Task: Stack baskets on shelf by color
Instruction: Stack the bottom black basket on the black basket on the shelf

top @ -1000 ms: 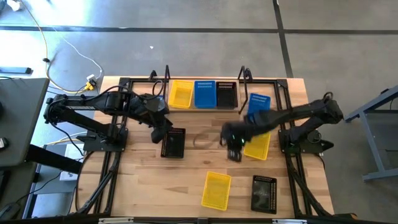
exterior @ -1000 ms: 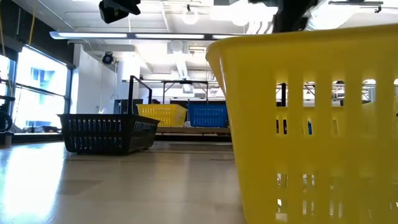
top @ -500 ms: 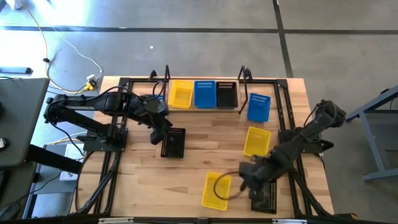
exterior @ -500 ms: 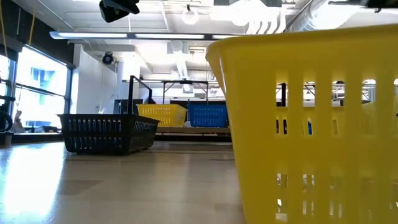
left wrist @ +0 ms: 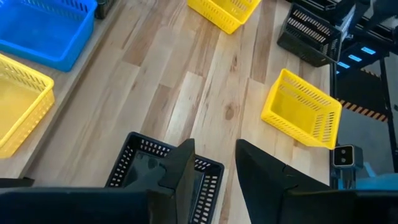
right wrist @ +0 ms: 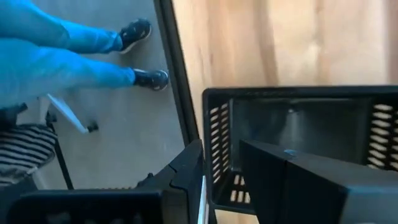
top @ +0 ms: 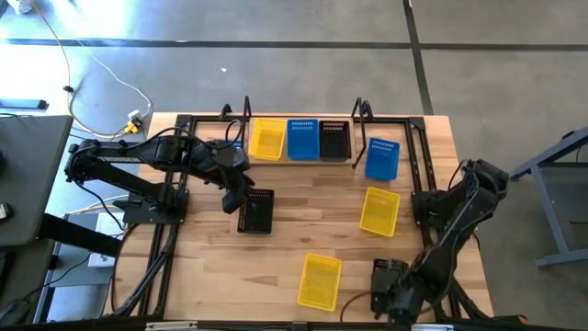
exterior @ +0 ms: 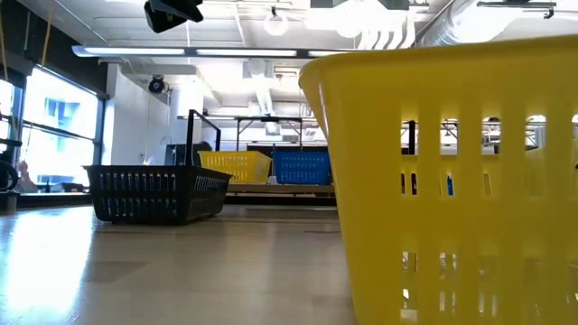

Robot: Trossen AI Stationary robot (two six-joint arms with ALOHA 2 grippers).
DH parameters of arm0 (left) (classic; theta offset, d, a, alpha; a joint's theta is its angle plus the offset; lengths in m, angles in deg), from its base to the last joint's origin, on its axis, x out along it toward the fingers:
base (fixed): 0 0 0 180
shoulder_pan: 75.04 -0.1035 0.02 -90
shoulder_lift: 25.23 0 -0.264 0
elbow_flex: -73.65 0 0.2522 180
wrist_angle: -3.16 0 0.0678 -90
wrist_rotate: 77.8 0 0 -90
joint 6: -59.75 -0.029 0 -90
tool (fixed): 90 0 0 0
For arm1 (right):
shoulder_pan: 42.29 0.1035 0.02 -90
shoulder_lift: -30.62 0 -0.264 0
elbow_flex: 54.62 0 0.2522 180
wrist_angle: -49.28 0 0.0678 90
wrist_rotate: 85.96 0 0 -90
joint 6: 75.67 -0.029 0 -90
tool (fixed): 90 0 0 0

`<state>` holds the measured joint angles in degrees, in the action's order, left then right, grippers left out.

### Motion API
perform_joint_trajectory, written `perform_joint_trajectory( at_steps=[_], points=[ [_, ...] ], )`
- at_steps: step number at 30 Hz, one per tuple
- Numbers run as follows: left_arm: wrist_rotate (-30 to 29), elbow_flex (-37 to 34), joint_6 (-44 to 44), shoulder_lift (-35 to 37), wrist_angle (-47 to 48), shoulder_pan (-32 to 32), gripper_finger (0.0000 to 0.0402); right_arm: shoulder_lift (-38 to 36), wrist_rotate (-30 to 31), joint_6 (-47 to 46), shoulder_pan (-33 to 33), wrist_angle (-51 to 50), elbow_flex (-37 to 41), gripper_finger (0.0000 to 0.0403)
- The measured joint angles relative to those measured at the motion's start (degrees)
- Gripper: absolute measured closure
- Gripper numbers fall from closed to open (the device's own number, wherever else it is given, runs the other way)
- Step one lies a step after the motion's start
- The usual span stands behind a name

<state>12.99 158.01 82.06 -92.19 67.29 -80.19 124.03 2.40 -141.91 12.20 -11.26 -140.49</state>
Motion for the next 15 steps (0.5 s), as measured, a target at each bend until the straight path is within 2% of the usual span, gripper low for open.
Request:
perform_joint_trajectory(
  at_steps=[8, 15],
  points=[
    [-0.17, 0.01, -0.01, 0.00, 0.00, 0.00, 0.0277, 4.64, -0.15, -0.99, 1.56, 1.28, 0.00, 0.0313],
    [-0.17, 0.01, -0.01, 0.00, -0.02, 0.00, 0.0279, 7.19, -3.21, -1.05, 1.60, 4.37, 0.00, 0.0313]
  ],
)
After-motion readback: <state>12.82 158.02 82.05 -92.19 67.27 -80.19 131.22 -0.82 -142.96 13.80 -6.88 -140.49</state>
